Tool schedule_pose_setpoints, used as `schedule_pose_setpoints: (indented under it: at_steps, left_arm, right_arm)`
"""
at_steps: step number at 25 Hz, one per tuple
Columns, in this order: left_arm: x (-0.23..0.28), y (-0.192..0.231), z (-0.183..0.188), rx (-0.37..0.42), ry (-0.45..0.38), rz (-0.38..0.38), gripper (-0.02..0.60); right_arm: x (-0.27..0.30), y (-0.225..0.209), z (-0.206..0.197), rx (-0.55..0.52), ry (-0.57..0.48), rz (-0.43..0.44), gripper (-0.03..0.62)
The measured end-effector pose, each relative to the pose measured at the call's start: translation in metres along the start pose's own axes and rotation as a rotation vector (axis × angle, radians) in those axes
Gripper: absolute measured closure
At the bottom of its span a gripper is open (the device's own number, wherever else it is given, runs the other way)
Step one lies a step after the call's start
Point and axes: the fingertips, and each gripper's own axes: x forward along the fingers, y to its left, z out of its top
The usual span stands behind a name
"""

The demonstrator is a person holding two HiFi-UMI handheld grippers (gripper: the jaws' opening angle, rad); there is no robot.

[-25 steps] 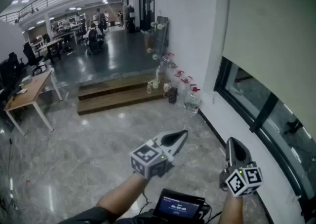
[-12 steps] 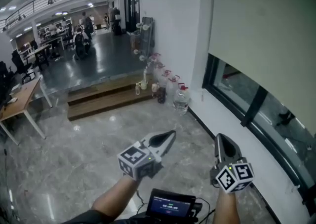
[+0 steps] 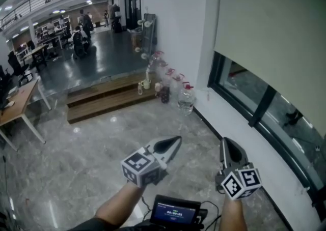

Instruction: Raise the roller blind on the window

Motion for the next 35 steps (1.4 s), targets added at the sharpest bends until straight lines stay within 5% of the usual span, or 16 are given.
schedule_pose_setpoints:
  at_steps: [21, 35]
  left_arm:
    - [0.008, 0.077, -0.008, -0.044, -0.005, 0.01, 0.589]
    - [0.131, 0.119, 0.003, 0.002, 0.005, 0.034, 0.589]
  right_arm:
    - [0.073, 0.008, -0.021, 0.007, 0.027, 0.002, 0.589]
    - [0.146, -0.102, -0.009, 0.035, -0.008, 0.042, 0.589]
